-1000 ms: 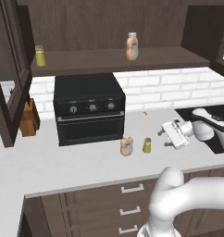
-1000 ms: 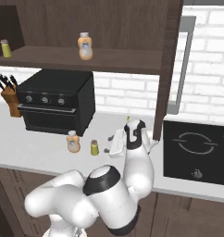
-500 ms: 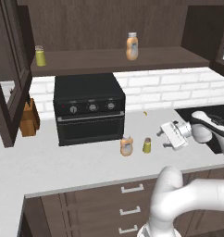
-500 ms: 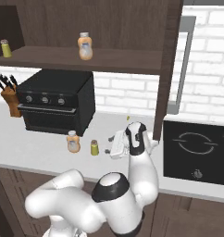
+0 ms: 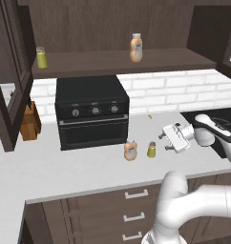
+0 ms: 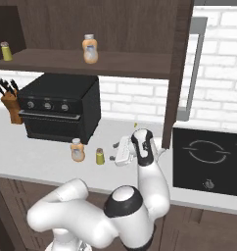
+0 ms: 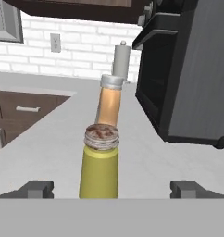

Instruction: Put the shaker and condiment bottle from the counter next to their counterparts in the cabinet.

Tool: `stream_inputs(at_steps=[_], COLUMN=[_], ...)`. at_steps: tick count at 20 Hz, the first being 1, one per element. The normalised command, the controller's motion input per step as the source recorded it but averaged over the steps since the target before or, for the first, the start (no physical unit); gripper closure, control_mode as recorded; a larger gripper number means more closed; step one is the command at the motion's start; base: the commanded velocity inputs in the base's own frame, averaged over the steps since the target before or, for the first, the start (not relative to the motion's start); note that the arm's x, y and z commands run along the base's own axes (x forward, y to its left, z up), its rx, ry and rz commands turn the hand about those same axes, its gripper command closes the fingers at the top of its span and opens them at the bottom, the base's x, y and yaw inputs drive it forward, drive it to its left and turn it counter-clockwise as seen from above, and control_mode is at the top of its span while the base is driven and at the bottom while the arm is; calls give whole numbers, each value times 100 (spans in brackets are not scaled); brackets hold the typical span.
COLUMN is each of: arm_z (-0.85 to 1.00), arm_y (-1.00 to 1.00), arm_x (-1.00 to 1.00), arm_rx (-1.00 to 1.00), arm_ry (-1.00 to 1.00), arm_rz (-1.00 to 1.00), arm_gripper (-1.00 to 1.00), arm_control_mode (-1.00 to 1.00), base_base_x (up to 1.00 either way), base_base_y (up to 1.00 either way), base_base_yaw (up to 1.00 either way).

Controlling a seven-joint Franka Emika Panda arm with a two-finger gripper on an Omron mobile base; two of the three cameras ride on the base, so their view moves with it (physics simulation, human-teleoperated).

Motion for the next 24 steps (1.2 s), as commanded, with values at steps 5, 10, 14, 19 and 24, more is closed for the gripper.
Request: stream_inputs(at_steps=[5,10,14,19,24], arm_z=[0,0,-1,-3,-7], arm_y=[0,0,10,29,20], arm_x=[-10,-23,-27,-11,11], arm_rx=[0,-2,-2,-2,0], arm_ry=[-2,0,-2,0,0], arm_rz=[3,0,0,0,0], arm_gripper=[-100,-100,-100,-100,-100], arm_control_mode=[-100,-100,-100,-100,-100], base_base_x=[0,0,0,0,0], base_base_y=[0,0,0,0,0], base_base_yaw=[0,0,0,0,0])
